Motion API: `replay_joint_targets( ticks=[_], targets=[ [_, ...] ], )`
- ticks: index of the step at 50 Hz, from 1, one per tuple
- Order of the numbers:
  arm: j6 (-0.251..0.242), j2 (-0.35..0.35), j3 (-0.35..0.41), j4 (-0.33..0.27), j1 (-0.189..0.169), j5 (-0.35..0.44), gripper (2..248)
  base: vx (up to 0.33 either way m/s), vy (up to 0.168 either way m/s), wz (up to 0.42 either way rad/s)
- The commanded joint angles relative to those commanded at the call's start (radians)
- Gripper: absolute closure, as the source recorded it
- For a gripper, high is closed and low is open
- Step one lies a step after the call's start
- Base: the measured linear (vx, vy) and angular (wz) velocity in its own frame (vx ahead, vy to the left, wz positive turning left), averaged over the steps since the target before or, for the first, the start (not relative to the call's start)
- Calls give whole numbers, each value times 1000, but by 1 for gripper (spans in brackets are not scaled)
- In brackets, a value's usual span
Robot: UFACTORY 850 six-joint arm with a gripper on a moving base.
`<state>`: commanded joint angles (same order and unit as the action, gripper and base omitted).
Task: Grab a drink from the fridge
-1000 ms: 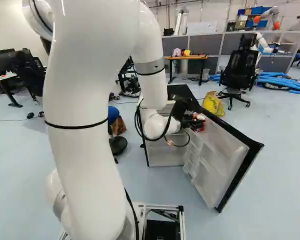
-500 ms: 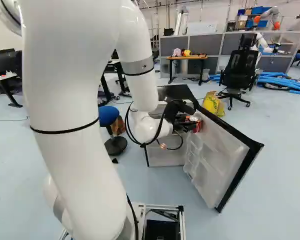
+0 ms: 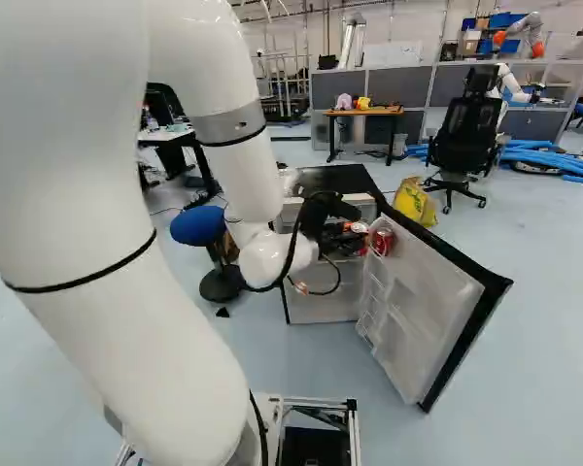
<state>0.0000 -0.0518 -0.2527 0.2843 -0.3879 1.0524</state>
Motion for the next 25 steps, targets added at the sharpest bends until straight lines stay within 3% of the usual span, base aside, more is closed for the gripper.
replay_joint_targets(
  ticks=[25],
  targets=[
    [0,150,77,-155,23,-120,158,0,0,0]
  ],
)
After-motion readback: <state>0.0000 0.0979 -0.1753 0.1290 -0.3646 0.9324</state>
